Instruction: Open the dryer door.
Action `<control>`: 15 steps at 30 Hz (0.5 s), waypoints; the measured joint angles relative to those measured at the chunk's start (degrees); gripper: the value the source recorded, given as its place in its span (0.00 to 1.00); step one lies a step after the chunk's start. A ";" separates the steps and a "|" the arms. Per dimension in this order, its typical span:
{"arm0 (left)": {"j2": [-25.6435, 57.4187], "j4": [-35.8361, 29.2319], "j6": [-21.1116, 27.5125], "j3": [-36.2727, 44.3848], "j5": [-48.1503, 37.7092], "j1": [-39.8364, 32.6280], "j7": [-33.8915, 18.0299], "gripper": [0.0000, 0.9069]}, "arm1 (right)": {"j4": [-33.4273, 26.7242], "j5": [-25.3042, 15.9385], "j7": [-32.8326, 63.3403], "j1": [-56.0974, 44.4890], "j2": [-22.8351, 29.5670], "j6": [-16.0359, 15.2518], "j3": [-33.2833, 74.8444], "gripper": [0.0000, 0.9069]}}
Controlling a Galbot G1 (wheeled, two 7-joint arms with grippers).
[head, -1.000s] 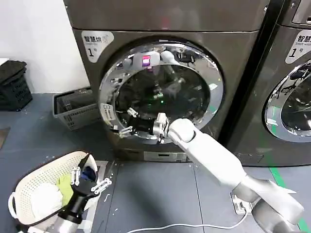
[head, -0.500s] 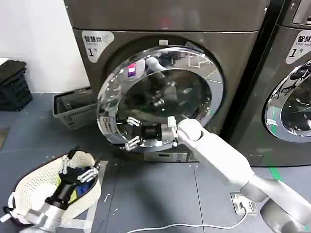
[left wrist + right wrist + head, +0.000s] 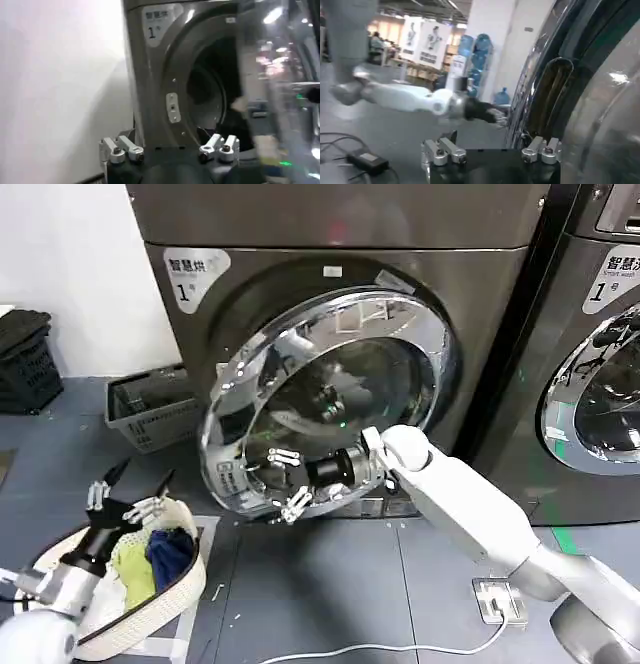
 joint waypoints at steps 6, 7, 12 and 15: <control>1.92 3.45 1.07 1.04 -1.61 -5.17 0.05 1.00 | 2.11 -0.04 -4.53 -0.58 -1.34 -0.05 1.40 1.00; 2.20 3.90 1.12 1.22 -1.68 -6.00 0.05 1.00 | 2.56 -0.03 -4.82 -0.69 -1.57 -0.02 1.54 1.00; 4.10 6.93 1.46 3.07 -1.77 -10.45 0.32 1.00 | 4.58 0.07 -5.78 -0.88 -2.87 0.92 2.20 1.00; 5.13 8.80 1.65 4.34 -2.00 -12.95 0.81 1.00 | 5.56 0.05 -5.83 -0.88 -3.59 1.48 2.64 1.00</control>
